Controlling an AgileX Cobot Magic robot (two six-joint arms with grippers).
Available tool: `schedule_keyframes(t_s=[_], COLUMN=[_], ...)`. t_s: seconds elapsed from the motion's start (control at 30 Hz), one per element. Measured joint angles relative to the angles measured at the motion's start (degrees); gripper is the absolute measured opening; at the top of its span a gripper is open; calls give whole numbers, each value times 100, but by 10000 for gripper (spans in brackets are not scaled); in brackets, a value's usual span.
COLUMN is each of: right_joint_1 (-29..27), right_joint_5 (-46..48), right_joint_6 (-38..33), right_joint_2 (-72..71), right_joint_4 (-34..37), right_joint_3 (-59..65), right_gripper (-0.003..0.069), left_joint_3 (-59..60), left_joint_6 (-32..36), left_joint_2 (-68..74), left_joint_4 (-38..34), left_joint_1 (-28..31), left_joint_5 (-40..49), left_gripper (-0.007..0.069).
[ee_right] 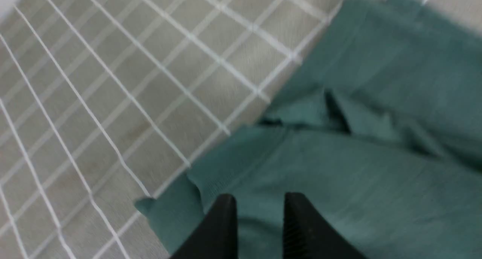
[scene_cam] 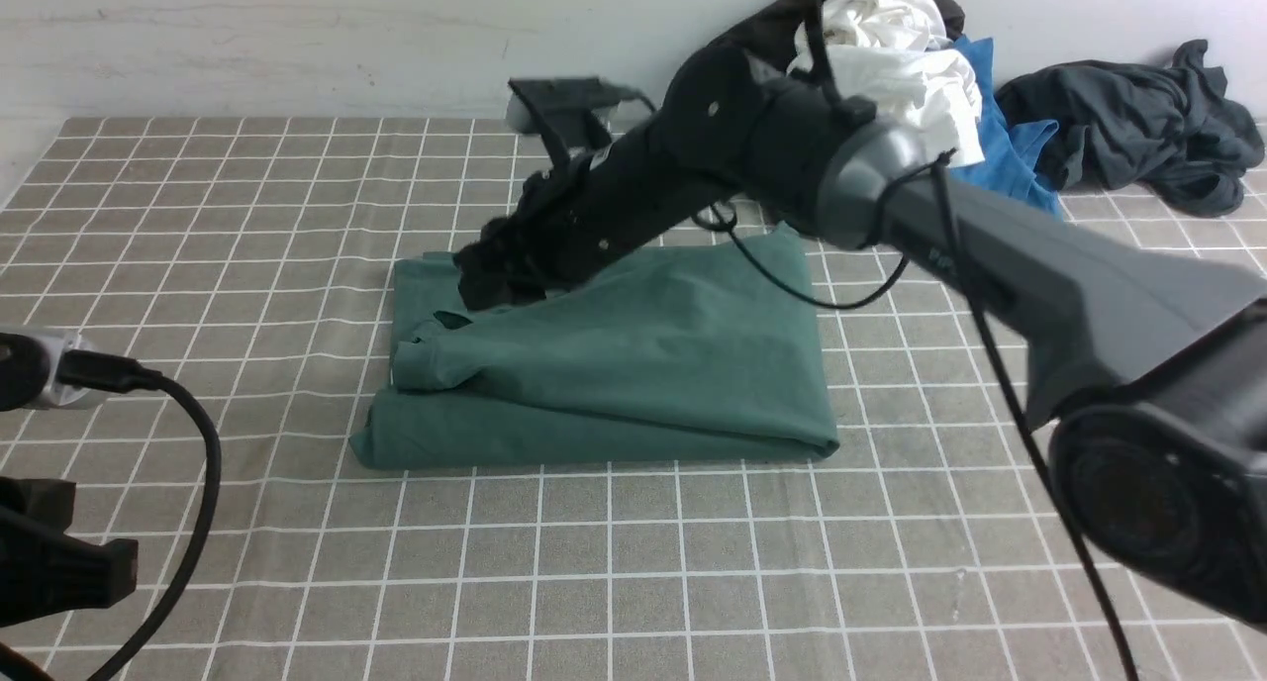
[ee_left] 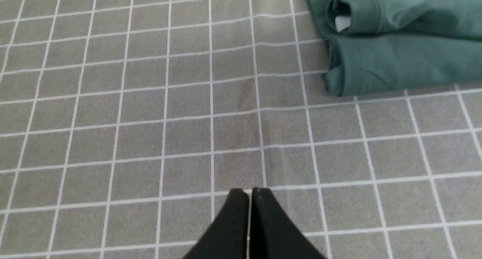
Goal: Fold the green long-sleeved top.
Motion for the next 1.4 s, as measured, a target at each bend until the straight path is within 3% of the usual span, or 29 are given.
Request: schedule_keyframes(t_s=[0.03,0.13,0.33,0.47,0.6,0.77,1.03,1.17,1.33,1.37,1.4], right_joint_1=[108,319,609,574,356,-204,-1121,-1393,-1410,-1410,-1410], right_joint_5=[-33,-291,-652,267,1484,1821,1658,347,-2443,-2700,-3713], right_joint_6=[-20,-230,-730,-731,-532,6,501,518,187,166,136], right_joint_2=[231,462,476,123,-935,-2349,-4285,-5315,-7053,-7125,-7779], right_joint_4=[19,89,116,-647,-1708,-2749,-3156,-3177,-3264,-3264,-3264], right_joint_3=[0,0,-308,-980,-1276,-1010,802,2387,5372,5488,6542], right_gripper=[81,12,-12,-14,-14,-14,-14,-14,-14,-14,-14], left_joint_3=[0,0,86,399,626,800,806,806,806,806,806], left_joint_6=[44,137,469,768,822,842,842,842,842,842,842], left_joint_2=[-144,-385,-1043,-1762,-2537,-3232,-3402,-3402,-3402,-3402,-3402], left_joint_4=[-36,-54,-95,-95,-99,-99,-32,-26,-26,-26,-26], left_joint_1=[0,0,0,0,0,0,0,0,0,0,0], left_joint_5=[-28,-72,-308,-506,-566,-580,-579,-579,-579,-579,-579], left_gripper=[-8,-8,-8,-7,-7,-7,-7,-7,-7,-7,-7])
